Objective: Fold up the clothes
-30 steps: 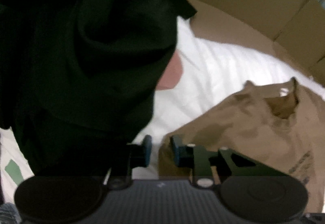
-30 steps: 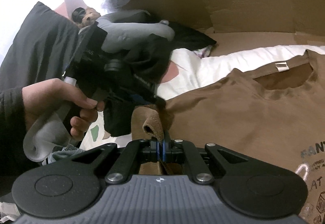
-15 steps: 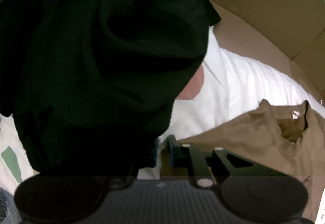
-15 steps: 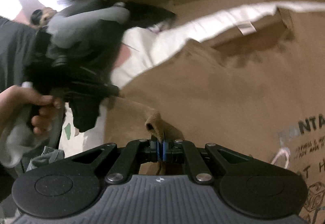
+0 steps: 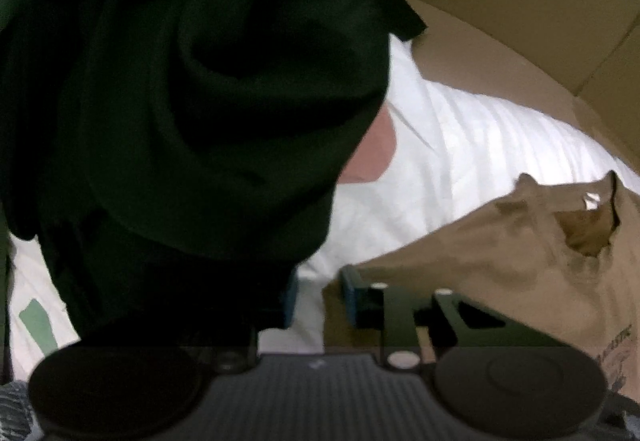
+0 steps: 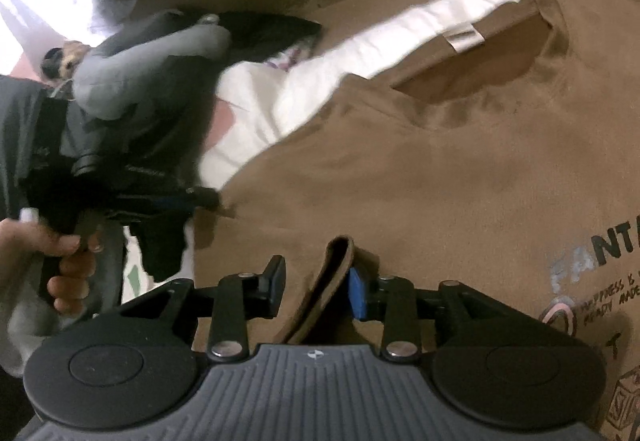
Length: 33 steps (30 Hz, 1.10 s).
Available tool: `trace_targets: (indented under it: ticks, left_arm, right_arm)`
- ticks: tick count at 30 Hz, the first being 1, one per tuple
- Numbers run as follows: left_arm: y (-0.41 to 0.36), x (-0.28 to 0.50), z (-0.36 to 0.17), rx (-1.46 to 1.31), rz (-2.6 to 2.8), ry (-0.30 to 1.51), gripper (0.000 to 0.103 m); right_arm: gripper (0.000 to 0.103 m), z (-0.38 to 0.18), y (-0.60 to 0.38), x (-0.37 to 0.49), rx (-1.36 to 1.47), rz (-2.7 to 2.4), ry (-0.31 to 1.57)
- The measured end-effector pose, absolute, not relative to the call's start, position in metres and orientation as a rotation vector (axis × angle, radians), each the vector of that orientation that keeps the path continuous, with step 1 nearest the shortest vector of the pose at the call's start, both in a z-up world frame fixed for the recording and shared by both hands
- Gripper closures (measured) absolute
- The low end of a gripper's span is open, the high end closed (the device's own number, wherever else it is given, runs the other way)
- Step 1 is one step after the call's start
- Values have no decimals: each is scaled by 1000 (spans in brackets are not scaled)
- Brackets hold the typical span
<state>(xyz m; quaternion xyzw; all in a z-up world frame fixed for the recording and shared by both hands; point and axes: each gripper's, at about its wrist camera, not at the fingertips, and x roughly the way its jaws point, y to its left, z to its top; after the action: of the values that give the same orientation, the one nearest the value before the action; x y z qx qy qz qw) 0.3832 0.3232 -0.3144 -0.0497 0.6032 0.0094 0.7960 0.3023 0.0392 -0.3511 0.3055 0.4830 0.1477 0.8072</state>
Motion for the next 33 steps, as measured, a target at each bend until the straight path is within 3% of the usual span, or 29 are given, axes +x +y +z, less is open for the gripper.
trace_targets:
  ticks: [1, 2, 11, 14, 16, 19, 22, 33]
  left_arm:
    - [325, 383, -315, -111, 25, 1296, 79]
    - [326, 382, -315, -114, 30, 1296, 80]
    - [325, 377, -319, -52, 47, 1295, 82]
    - [329, 376, -316, -74, 54, 1304, 81]
    - [334, 373, -312, -107, 63, 1304, 79]
    - [340, 357, -299, -139, 74, 1247, 69]
    - [347, 331, -286, -145, 60, 1203, 65]
    - [344, 260, -262, -254, 33, 1121, 64]
  right_arm:
    - [99, -358, 37, 305, 670, 312, 1056]
    - [102, -364, 33, 307, 685, 301, 1071]
    - [103, -369, 17, 298, 727, 282, 1017]
    - [94, -369, 14, 298, 759, 267, 1030]
    - [79, -370, 7, 292, 817, 255, 1024]
    - [63, -368, -6, 272, 905, 231, 977]
    - [63, -365, -2, 258, 894, 256, 979]
    - [64, -354, 18, 211, 829, 349, 999]
